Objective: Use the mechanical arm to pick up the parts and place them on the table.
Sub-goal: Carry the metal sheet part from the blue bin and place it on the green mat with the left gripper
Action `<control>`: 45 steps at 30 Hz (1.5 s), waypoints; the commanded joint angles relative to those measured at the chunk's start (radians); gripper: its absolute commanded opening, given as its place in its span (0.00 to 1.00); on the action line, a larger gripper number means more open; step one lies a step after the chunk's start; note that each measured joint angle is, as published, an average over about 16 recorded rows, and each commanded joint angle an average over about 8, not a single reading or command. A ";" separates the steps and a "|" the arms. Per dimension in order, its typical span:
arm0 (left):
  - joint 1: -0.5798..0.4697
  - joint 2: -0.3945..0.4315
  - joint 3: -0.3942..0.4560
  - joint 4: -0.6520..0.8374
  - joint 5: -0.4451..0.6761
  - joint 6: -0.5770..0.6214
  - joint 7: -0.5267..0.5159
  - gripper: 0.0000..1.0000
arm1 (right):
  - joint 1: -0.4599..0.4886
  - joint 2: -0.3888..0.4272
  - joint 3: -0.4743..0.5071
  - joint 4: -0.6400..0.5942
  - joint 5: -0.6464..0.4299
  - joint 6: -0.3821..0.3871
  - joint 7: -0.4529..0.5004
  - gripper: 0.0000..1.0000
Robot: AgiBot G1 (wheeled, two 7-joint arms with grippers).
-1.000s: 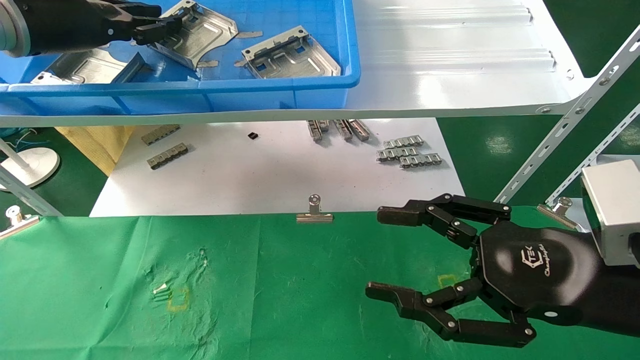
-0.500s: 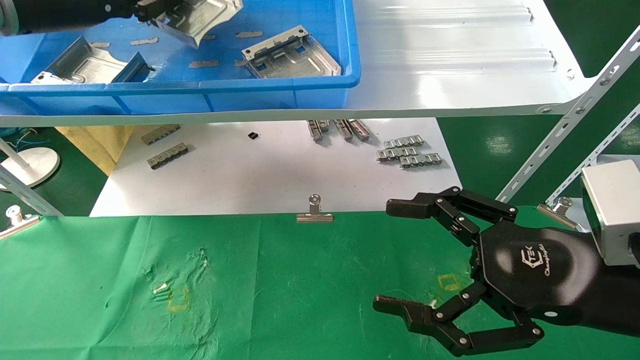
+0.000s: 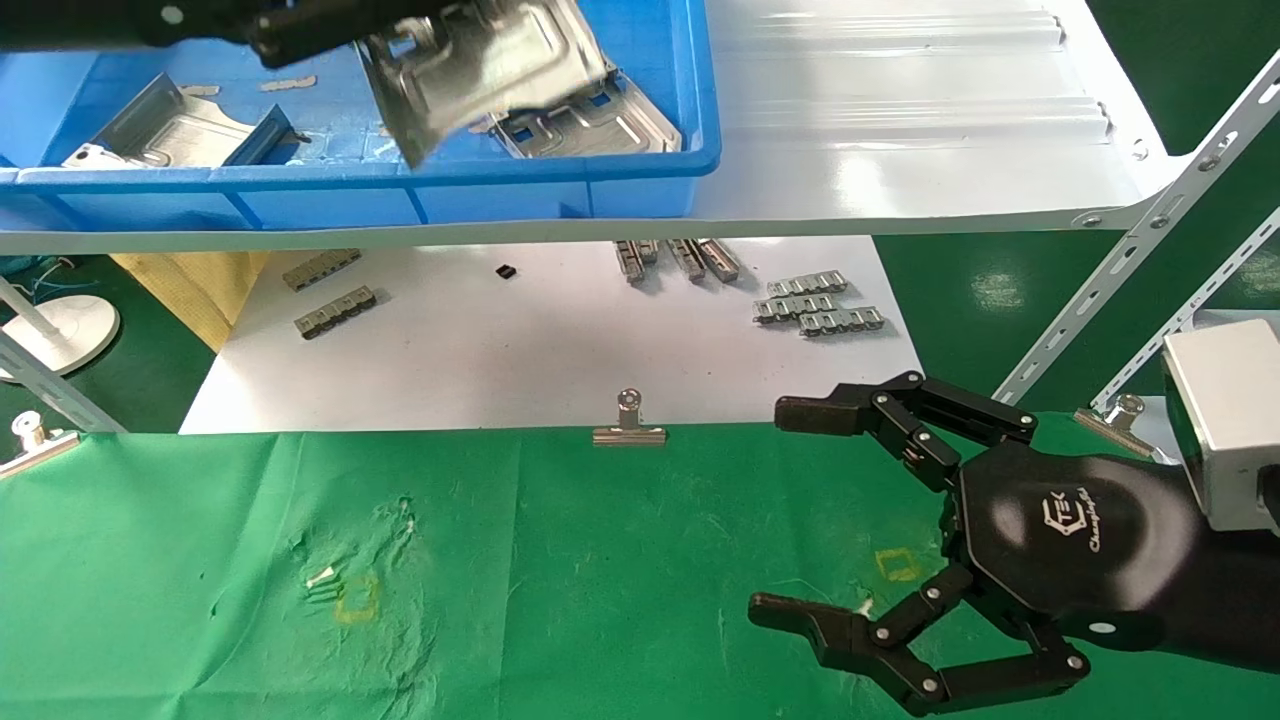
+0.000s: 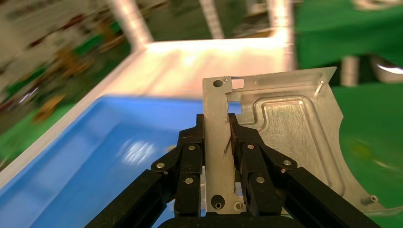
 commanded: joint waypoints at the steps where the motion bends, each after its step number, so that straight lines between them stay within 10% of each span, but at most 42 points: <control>1: 0.002 -0.006 -0.003 -0.017 -0.005 0.084 0.038 0.00 | 0.000 0.000 0.000 0.000 0.000 0.000 0.000 1.00; 16: 0.309 -0.319 0.270 -0.578 -0.331 0.088 0.118 0.00 | 0.000 0.000 0.000 0.000 0.000 0.000 0.000 1.00; 36: 0.431 -0.275 0.487 -0.265 -0.198 0.065 0.530 0.00 | 0.000 0.000 0.000 0.000 0.000 0.000 0.000 1.00; 41: 0.430 -0.255 0.508 -0.194 -0.188 0.064 0.584 0.17 | 0.000 0.000 0.000 0.000 0.000 0.000 0.000 1.00; 45: 0.431 -0.233 0.519 -0.150 -0.192 0.068 0.622 0.64 | 0.000 0.000 0.000 0.000 0.000 0.000 0.000 1.00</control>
